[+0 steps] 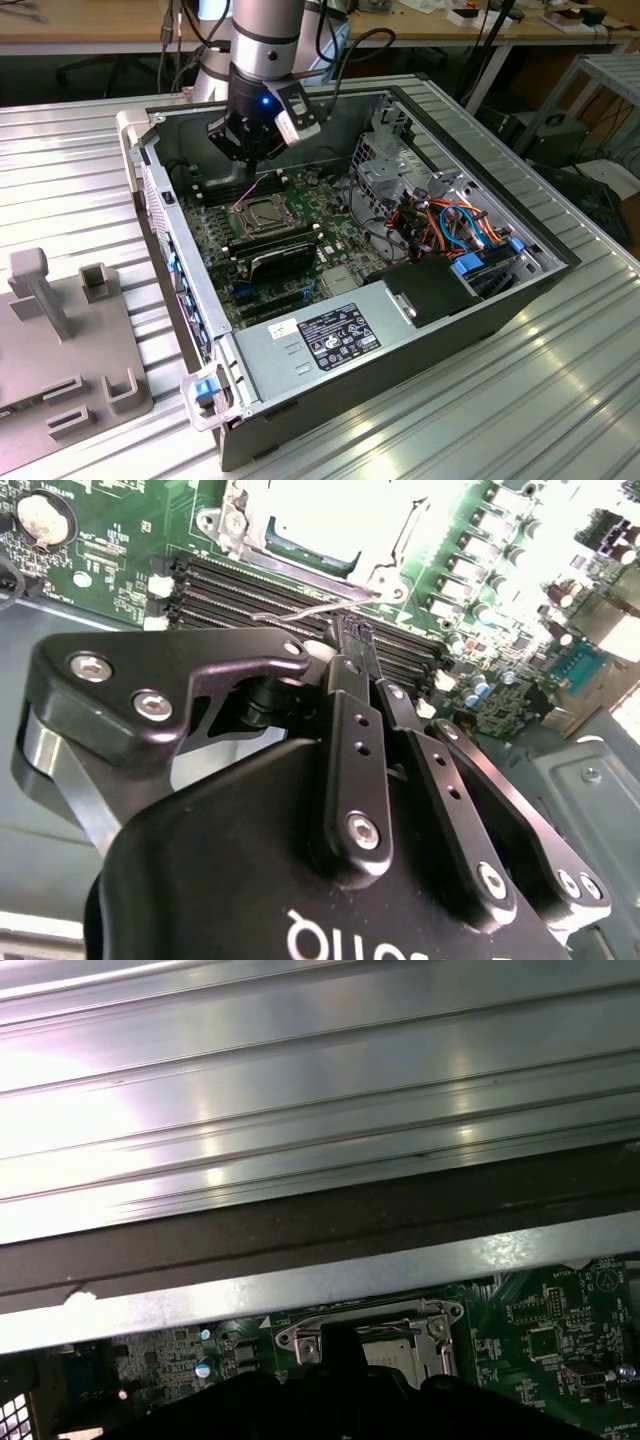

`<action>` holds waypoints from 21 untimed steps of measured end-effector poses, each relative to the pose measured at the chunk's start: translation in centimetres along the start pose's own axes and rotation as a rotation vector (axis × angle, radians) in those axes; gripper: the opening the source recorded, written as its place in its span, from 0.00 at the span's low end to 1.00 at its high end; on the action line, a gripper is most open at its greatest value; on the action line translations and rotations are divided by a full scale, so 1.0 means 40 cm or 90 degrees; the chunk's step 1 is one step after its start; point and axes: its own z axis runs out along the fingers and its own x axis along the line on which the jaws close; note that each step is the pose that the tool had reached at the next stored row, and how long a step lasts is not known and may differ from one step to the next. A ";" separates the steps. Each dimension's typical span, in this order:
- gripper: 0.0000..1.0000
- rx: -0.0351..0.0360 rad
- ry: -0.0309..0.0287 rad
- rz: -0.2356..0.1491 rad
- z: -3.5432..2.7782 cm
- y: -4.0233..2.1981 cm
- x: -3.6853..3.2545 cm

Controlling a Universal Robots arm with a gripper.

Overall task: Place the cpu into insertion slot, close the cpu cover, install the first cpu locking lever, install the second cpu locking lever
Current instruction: 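Install the first cpu locking lever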

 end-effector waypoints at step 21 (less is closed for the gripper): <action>0.11 0.0006 0.0005 -0.033 0.041 0.014 -0.083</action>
